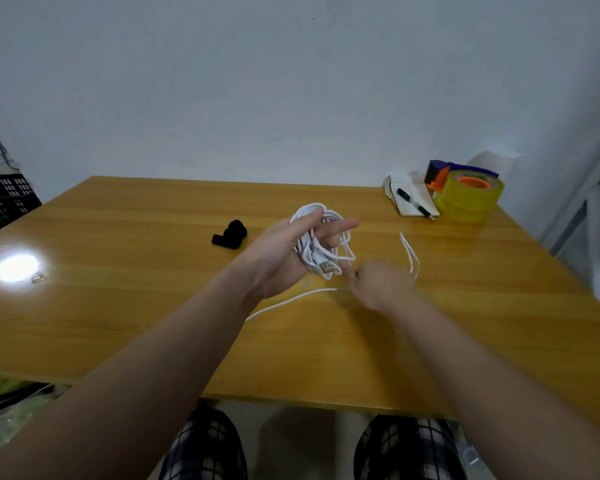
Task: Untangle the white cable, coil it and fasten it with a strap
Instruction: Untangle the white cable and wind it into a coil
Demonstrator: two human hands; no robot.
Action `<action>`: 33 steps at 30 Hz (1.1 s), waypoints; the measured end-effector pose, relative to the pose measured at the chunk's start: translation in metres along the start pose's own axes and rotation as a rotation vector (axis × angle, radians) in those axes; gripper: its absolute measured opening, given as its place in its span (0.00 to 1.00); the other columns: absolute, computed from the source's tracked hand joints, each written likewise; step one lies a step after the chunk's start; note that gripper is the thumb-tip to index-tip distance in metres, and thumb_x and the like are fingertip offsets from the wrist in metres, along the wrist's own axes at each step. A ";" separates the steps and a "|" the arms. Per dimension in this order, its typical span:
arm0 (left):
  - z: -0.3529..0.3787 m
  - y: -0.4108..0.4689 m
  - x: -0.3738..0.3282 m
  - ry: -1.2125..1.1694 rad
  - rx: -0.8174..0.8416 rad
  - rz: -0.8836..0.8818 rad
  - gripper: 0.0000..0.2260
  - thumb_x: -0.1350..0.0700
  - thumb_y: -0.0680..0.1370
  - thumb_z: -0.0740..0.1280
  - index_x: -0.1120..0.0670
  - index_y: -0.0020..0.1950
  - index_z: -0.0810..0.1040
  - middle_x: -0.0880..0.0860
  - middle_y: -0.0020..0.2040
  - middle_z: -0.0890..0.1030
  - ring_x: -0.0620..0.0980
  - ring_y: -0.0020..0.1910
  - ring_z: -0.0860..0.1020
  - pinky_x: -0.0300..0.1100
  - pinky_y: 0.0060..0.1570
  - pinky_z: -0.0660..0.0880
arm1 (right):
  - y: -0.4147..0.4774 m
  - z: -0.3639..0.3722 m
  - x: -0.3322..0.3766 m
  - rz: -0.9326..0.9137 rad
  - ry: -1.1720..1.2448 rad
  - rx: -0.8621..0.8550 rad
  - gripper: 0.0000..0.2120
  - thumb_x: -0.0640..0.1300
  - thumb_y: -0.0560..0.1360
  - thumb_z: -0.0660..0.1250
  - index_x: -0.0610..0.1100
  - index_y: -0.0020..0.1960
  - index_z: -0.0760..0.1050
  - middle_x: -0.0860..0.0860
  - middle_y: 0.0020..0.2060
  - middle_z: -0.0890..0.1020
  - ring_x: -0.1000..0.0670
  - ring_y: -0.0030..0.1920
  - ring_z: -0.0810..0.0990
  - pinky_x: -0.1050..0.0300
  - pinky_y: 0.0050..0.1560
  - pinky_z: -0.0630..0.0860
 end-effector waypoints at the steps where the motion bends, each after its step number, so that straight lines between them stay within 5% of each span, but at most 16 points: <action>1: -0.002 0.001 0.001 -0.012 -0.017 -0.001 0.10 0.55 0.82 0.56 0.59 0.50 0.74 0.60 0.59 0.80 0.47 0.39 0.81 0.42 0.37 0.79 | 0.000 0.001 0.000 -0.010 -0.031 0.001 0.34 0.63 0.78 0.40 0.43 0.52 0.78 0.44 0.53 0.81 0.42 0.55 0.77 0.51 0.52 0.70; 6: -0.005 0.010 0.005 -0.084 -0.067 0.060 0.10 0.60 0.80 0.59 0.64 0.59 0.71 0.62 0.59 0.79 0.54 0.57 0.80 0.46 0.54 0.79 | -0.012 0.010 0.018 -0.242 -0.111 0.083 0.26 0.64 0.78 0.51 0.44 0.54 0.76 0.43 0.54 0.79 0.42 0.57 0.77 0.52 0.51 0.71; 10: -0.024 0.023 0.000 -0.051 -0.236 0.151 0.16 0.67 0.78 0.61 0.66 0.65 0.69 0.63 0.64 0.75 0.56 0.64 0.75 0.43 0.49 0.80 | -0.019 0.014 0.032 -0.424 -0.023 0.059 0.20 0.61 0.75 0.61 0.44 0.53 0.72 0.44 0.53 0.79 0.41 0.55 0.77 0.52 0.47 0.71; 12: -0.038 0.029 -0.002 -0.041 -0.347 0.203 0.17 0.68 0.79 0.60 0.66 0.68 0.65 0.64 0.64 0.75 0.57 0.64 0.74 0.45 0.49 0.79 | -0.021 0.008 0.029 -0.452 0.000 -0.022 0.22 0.63 0.74 0.61 0.46 0.55 0.71 0.46 0.53 0.80 0.43 0.54 0.78 0.53 0.45 0.70; 16: -0.066 0.037 -0.013 0.183 -0.577 0.310 0.10 0.69 0.77 0.62 0.60 0.57 0.72 0.59 0.55 0.77 0.51 0.52 0.78 0.47 0.50 0.75 | -0.027 -0.004 0.013 -0.572 -0.050 -0.298 0.18 0.60 0.77 0.57 0.51 0.61 0.73 0.54 0.54 0.81 0.48 0.53 0.80 0.57 0.38 0.68; 18: -0.072 0.037 -0.013 0.245 -0.622 0.291 0.10 0.69 0.77 0.61 0.62 0.58 0.72 0.59 0.57 0.76 0.51 0.49 0.78 0.49 0.50 0.74 | -0.034 -0.010 0.013 -0.665 -0.029 -0.443 0.15 0.54 0.76 0.56 0.53 0.53 0.80 0.56 0.40 0.83 0.50 0.40 0.83 0.60 0.27 0.66; 22: -0.054 0.034 0.010 0.579 -0.463 0.230 0.16 0.64 0.79 0.61 0.60 0.66 0.65 0.52 0.59 0.75 0.48 0.56 0.74 0.38 0.44 0.73 | -0.040 -0.027 0.032 -0.882 -0.072 -0.572 0.14 0.51 0.73 0.57 0.53 0.43 0.82 0.53 0.31 0.74 0.49 0.31 0.76 0.62 0.27 0.55; 24: -0.043 0.032 0.016 0.674 -0.334 0.173 0.13 0.52 0.80 0.62 0.60 0.59 0.68 0.53 0.51 0.74 0.47 0.47 0.74 0.37 0.42 0.72 | -0.040 -0.043 0.039 -0.945 -0.019 -0.558 0.14 0.49 0.74 0.58 0.49 0.42 0.82 0.50 0.33 0.72 0.49 0.33 0.73 0.59 0.30 0.58; 27: -0.032 0.026 0.014 0.679 -0.091 0.006 0.31 0.29 0.74 0.47 0.57 0.44 0.70 0.54 0.36 0.70 0.48 0.37 0.70 0.42 0.41 0.68 | -0.034 -0.064 0.032 -0.899 0.049 -0.549 0.15 0.51 0.74 0.58 0.48 0.43 0.82 0.49 0.34 0.72 0.47 0.34 0.73 0.57 0.27 0.62; 31: -0.018 0.010 0.017 0.826 0.030 -0.065 0.38 0.25 0.66 0.38 0.46 0.54 0.76 0.49 0.51 0.81 0.42 0.58 0.76 0.45 0.65 0.67 | -0.026 -0.078 0.016 -0.756 0.062 -0.587 0.17 0.57 0.72 0.59 0.49 0.42 0.83 0.50 0.33 0.76 0.49 0.30 0.75 0.65 0.25 0.55; 33: -0.011 0.003 0.014 1.003 0.100 0.013 0.33 0.26 0.70 0.36 0.37 0.58 0.72 0.46 0.50 0.82 0.39 0.58 0.75 0.43 0.64 0.66 | -0.023 -0.082 0.011 -0.662 0.096 -0.635 0.20 0.60 0.71 0.59 0.47 0.38 0.81 0.51 0.31 0.77 0.48 0.30 0.77 0.63 0.26 0.61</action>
Point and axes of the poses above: each hand's wrist, its own y-axis towards the middle knuckle, its own z-axis out of the palm, x = y × z, the point moved 1 cm from there along y, towards the middle knuckle
